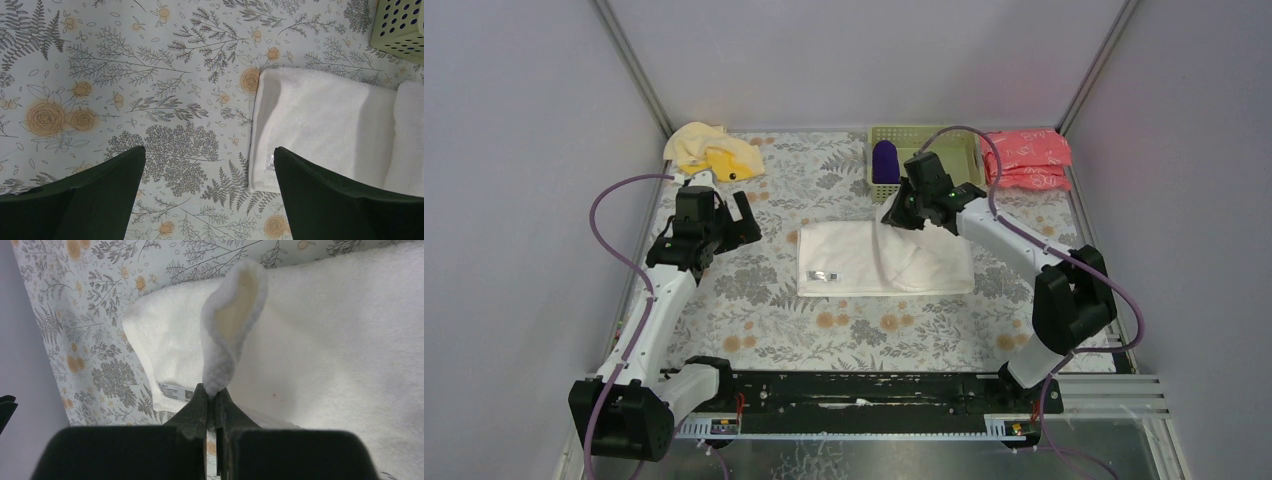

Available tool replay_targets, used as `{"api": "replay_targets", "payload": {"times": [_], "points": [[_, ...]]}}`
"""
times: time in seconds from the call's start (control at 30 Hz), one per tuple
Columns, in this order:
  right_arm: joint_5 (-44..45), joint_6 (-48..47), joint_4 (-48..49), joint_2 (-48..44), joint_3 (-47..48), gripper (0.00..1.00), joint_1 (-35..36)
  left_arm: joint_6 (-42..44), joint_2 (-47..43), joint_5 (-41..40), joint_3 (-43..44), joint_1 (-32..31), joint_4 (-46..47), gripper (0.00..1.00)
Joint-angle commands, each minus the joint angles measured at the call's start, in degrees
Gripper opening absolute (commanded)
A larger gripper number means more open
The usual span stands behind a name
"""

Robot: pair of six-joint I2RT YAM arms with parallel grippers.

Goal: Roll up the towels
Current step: Fold the towel at the center of the board.

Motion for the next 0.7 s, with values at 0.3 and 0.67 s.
{"api": "replay_targets", "payload": {"times": [0.3, 0.67], "points": [[5.6, 5.0, 6.2, 3.5, 7.2, 0.01, 6.4, 0.9, 0.5, 1.4, -0.4, -0.3, 0.4, 1.00], [3.4, 7.0, 10.7, 10.5, 7.6, 0.06, 8.4, 0.9, 1.4, 1.9, -0.4, -0.3, 0.4, 1.00]]}}
